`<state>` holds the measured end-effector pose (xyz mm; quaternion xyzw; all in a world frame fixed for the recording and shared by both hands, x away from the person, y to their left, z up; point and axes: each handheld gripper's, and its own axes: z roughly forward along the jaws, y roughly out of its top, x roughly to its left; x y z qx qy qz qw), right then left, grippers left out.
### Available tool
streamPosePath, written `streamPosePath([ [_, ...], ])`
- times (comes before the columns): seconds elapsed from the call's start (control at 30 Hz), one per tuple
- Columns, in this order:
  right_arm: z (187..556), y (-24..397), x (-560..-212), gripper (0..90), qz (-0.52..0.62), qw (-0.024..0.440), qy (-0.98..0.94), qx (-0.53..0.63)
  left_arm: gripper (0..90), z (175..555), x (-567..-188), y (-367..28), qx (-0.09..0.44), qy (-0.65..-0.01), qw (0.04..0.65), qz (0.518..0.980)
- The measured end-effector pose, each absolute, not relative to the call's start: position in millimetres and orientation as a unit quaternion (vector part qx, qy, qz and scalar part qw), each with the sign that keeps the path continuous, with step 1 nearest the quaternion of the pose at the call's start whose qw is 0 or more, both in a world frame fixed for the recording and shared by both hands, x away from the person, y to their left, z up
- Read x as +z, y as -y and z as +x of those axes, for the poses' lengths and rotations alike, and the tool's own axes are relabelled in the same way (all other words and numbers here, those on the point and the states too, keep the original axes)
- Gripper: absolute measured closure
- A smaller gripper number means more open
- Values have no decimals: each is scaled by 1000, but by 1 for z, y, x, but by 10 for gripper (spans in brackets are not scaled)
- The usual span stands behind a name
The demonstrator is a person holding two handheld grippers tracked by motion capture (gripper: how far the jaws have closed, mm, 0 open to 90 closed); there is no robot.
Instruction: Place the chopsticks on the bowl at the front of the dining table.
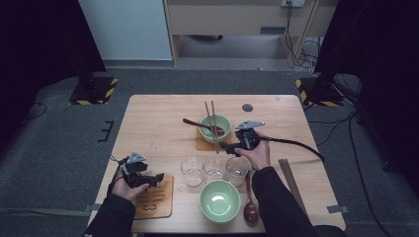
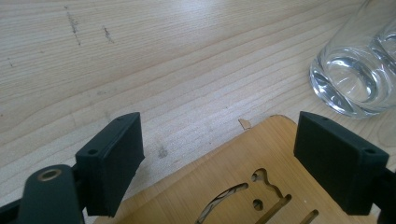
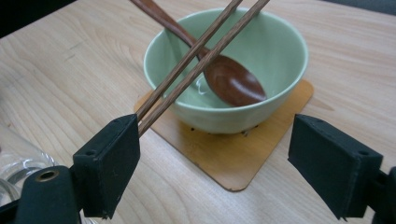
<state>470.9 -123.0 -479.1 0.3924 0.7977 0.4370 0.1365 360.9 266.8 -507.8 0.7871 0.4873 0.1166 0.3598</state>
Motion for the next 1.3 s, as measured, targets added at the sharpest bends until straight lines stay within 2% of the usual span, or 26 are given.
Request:
streamPosePath([
  [0.47,487,134,-451,184,410,160,-775,454,154,361,-508,-267,116,-487,360,787],
  [1.0,517,103,-413,182,404,175,-771,461,153,362,-507,-266,117,-486,362,787],
  [1.3,531,84,-412,183,408,179,-766,463,153,362,-507,-266,117,-485,364,787],
])
